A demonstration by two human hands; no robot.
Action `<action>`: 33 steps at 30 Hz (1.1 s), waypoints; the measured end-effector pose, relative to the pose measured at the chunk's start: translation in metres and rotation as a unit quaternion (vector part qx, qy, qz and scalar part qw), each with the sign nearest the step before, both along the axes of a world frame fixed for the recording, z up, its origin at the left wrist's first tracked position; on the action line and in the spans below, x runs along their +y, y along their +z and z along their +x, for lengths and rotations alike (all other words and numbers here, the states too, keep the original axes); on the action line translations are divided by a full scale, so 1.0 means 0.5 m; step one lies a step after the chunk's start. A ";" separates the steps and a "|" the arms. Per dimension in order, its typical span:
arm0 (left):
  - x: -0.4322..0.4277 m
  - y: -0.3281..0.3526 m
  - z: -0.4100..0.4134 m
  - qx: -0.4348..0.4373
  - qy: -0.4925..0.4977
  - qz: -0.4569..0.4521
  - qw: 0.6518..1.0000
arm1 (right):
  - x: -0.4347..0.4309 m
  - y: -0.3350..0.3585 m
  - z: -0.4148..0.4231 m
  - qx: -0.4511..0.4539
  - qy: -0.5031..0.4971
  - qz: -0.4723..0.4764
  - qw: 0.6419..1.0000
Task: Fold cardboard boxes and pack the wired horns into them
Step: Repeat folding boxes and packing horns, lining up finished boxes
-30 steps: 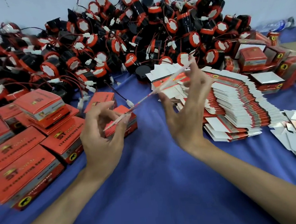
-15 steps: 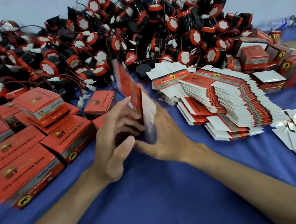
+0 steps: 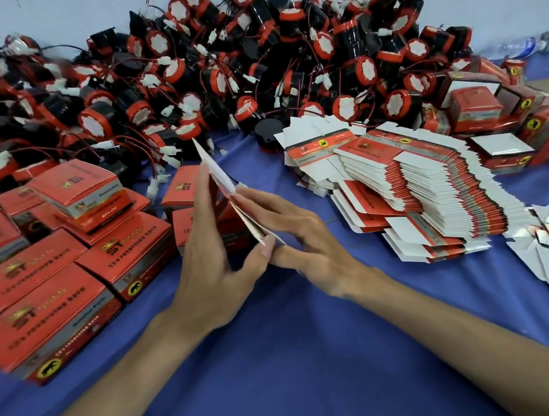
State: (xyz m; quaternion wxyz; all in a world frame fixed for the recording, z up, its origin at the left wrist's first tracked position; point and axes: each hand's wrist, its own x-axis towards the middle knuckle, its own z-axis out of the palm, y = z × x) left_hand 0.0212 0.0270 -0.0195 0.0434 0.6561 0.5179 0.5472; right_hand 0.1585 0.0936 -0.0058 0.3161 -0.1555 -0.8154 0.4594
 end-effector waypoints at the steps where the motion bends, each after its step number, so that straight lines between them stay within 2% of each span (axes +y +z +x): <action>1: 0.001 -0.001 -0.001 0.007 -0.003 0.010 1.000 | -0.001 0.000 0.000 0.005 0.003 -0.010 1.000; 4: -0.001 -0.007 -0.005 0.013 0.009 0.034 0.999 | 0.001 0.001 0.000 0.014 -0.002 -0.007 1.000; 9: 0.008 -0.008 -0.013 -0.011 0.025 0.037 0.999 | 0.016 -0.006 -0.004 0.029 -0.090 0.030 0.995; 14: 0.004 -0.007 -0.009 0.010 0.002 0.020 1.000 | 0.012 -0.017 -0.002 -0.014 -0.066 0.118 0.991; 20: 0.007 0.004 -0.015 0.062 0.012 0.051 0.997 | 0.017 -0.001 0.000 0.011 -0.109 0.082 0.991; 26: 0.007 0.009 -0.020 0.127 0.004 0.070 0.989 | 0.038 0.004 0.012 0.075 -0.077 0.009 0.994; 33: 0.009 0.003 -0.038 0.207 -0.002 0.076 0.975 | 0.058 0.015 0.022 0.105 -0.080 0.034 0.991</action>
